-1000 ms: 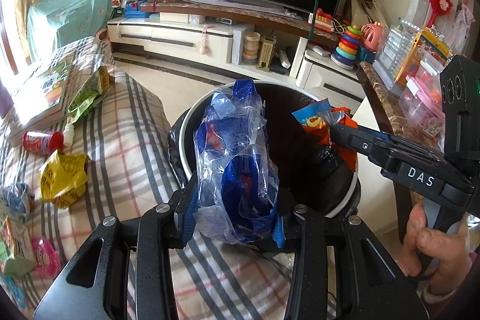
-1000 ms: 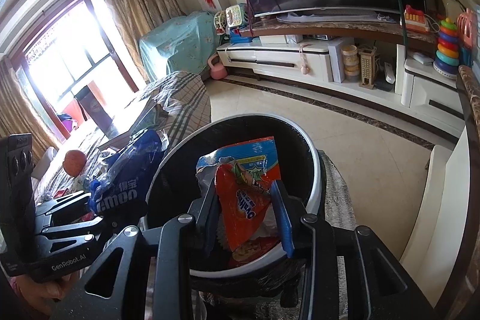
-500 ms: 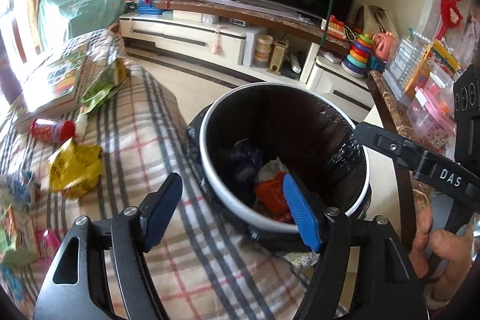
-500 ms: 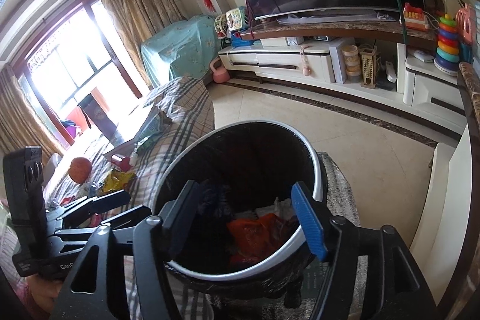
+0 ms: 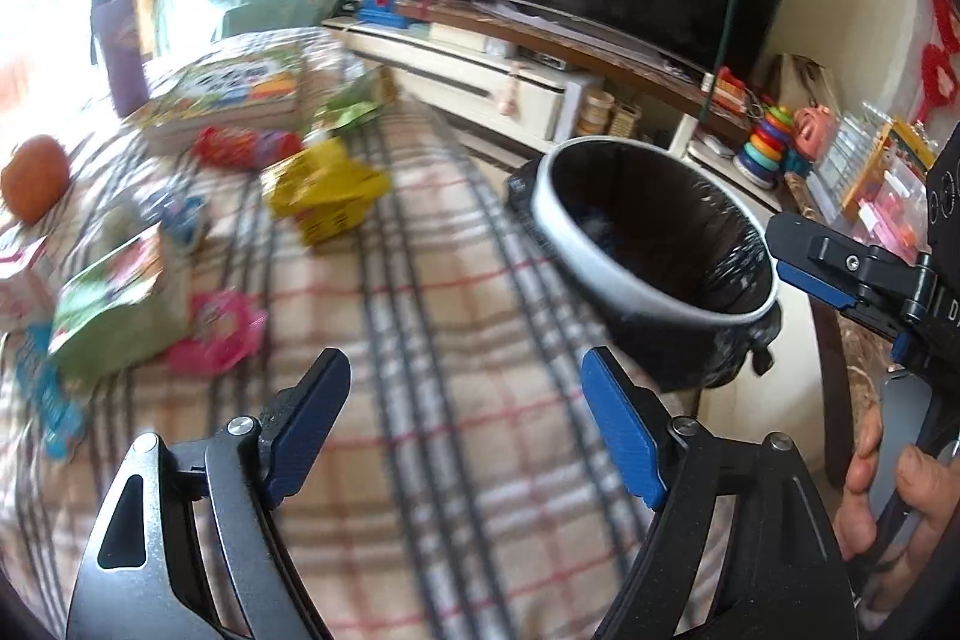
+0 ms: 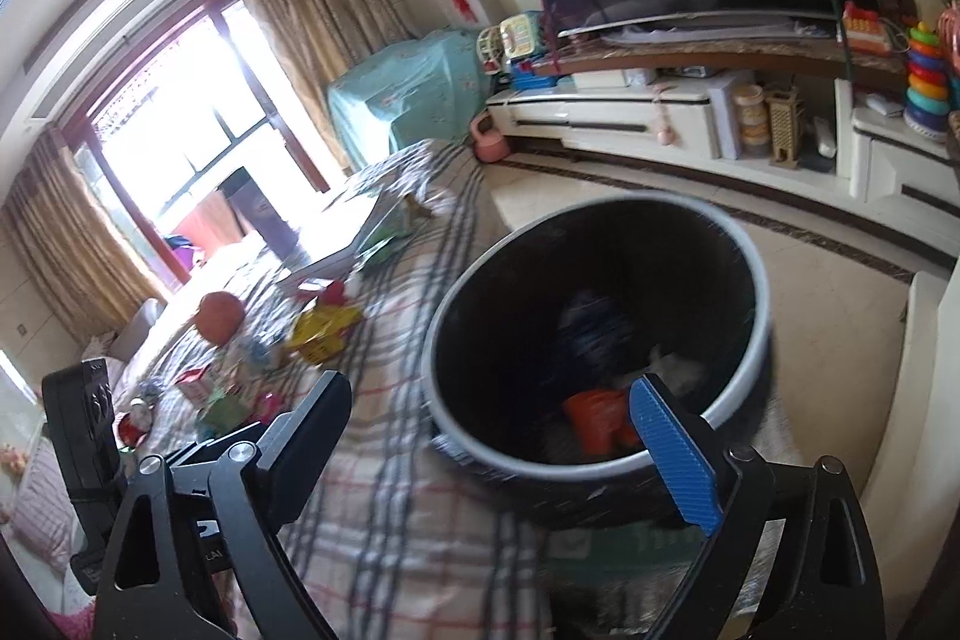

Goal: Collect trash
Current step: 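Move both tools back to the bed toward the blue lollipop and yellow bag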

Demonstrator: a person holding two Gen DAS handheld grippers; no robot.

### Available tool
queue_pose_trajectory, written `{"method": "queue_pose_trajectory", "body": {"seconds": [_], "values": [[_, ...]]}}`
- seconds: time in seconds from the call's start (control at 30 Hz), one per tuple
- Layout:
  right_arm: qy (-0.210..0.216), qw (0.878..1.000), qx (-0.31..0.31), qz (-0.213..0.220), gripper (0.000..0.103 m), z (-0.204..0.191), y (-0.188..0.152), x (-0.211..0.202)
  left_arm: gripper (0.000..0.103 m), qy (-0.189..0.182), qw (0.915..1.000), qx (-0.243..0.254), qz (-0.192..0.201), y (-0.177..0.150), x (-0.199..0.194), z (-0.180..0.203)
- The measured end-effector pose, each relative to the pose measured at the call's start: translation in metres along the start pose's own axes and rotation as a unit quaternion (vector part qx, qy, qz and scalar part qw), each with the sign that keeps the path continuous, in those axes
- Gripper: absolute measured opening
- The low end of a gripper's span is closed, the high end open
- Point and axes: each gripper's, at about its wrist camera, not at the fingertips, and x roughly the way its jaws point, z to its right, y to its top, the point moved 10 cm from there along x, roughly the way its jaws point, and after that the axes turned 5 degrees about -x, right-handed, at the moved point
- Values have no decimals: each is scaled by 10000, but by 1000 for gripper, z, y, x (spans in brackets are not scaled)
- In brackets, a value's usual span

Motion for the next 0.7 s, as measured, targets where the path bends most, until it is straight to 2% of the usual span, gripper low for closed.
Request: {"method": "queue_pose_trajectory", "body": {"seconds": [0.3,0.7], "values": [[391,9983,-315,-284,95,-56,-27,21,82,340,9983,-465,99,-19,-28,-62],[466,9949,-810,-371,95,-105,-47,50,82,796,9906,-1108,134,-39,-52,-142]]}}
